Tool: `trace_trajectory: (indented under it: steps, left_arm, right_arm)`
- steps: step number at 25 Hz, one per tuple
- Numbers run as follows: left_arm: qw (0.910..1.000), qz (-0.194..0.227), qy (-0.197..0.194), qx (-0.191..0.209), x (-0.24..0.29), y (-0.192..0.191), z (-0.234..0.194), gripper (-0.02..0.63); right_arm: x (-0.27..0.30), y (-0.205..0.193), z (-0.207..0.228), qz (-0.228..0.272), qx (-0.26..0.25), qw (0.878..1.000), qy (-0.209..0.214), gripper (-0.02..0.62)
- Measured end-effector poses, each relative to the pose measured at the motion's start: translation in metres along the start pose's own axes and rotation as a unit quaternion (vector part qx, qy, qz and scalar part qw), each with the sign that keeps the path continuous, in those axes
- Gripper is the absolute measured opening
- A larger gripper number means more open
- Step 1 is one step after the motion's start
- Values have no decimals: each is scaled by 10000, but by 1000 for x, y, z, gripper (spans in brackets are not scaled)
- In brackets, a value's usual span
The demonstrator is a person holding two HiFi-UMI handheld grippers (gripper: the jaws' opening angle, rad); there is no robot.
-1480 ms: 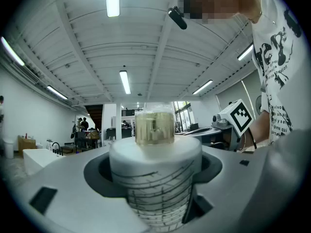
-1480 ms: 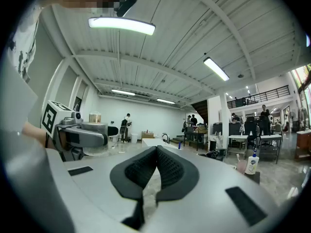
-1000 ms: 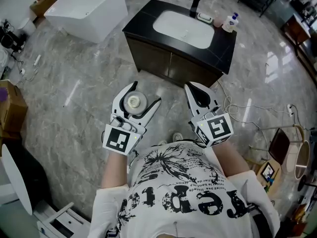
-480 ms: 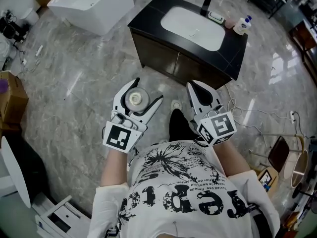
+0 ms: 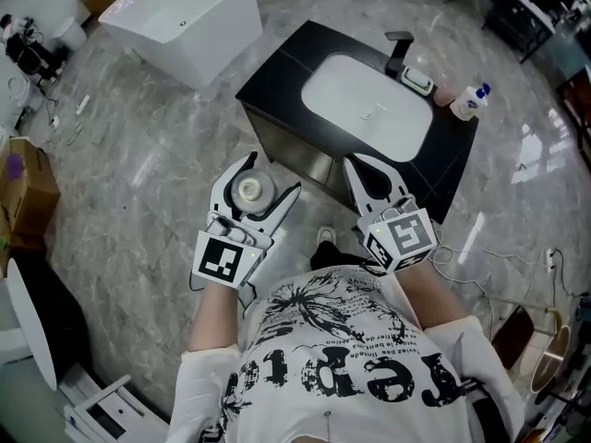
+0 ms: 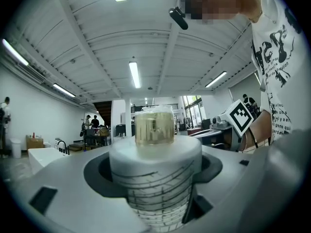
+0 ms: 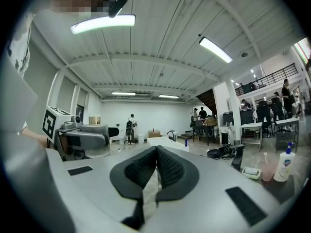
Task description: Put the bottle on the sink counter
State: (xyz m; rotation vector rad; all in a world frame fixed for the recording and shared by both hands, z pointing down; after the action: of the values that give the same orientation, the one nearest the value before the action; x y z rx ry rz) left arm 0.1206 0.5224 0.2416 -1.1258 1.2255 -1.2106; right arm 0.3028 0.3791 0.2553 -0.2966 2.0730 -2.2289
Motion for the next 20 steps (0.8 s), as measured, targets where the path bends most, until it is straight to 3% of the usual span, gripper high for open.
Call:
trace_trajectory:
  steps: [9,16,20]
  left_arm:
    - [9999,-113,36,94,156,-11,-38,350]
    - [9979,-504,-318,269,239,-32,-74,350]
    - [9968,-436,-650,158,300,-43,-111,350]
  right_arm:
    - [65,5,149,-173,80,9998,-95,15]
    - [110,-4,204,-261,174,9990,-310,15]
    - [150,-6,237,-310,258,9975,-581,15]
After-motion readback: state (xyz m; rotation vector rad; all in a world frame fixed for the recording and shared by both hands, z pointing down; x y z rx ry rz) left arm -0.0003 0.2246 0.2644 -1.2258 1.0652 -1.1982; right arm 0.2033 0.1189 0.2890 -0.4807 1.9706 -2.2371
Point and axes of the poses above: the fingertips, and each gripper's own axes: x forward along the fingers, z to its right, y out of its top, the point moved 10 cm from there along -x, backward along the fingers, and after that the axes turned 8 degrees about y, right-handed, at the moved point
